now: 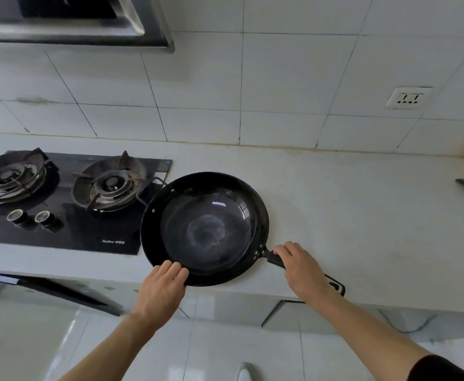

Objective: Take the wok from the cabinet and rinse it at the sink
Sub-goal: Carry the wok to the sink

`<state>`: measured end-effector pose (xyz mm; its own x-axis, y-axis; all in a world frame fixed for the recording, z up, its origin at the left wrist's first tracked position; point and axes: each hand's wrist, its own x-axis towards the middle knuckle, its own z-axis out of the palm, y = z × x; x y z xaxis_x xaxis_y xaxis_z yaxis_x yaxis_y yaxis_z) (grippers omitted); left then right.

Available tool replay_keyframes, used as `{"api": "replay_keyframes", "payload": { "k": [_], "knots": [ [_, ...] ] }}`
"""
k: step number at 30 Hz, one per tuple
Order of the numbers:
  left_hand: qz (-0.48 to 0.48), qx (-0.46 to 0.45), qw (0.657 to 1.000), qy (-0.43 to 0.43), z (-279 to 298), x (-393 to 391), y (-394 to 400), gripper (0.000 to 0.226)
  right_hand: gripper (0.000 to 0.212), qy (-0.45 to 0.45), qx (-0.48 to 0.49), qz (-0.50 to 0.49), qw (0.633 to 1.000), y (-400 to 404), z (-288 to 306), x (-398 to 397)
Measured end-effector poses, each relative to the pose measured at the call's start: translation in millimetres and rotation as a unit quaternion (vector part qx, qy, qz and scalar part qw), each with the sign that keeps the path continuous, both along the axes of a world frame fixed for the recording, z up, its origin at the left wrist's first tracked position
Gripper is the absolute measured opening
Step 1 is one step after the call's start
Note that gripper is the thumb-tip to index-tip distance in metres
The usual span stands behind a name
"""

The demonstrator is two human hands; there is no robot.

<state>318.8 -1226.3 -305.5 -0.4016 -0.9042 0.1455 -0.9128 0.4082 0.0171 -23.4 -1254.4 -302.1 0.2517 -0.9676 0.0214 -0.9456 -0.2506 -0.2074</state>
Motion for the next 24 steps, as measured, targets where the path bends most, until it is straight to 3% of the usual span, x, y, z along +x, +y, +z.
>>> {"api": "replay_keyframes", "payload": {
  "k": [11,24],
  "knots": [
    [-0.026,0.021,0.996,-0.077,5.9,-6.3,-5.1,0.039,0.068,0.035,-0.016,0.0,0.999,-19.2,-4.7,-10.5],
    [-0.054,-0.055,0.995,-0.067,47.1,12.4,2.5,0.011,0.061,0.031,-0.032,0.053,0.998,-22.4,23.0,0.6]
  ]
}}
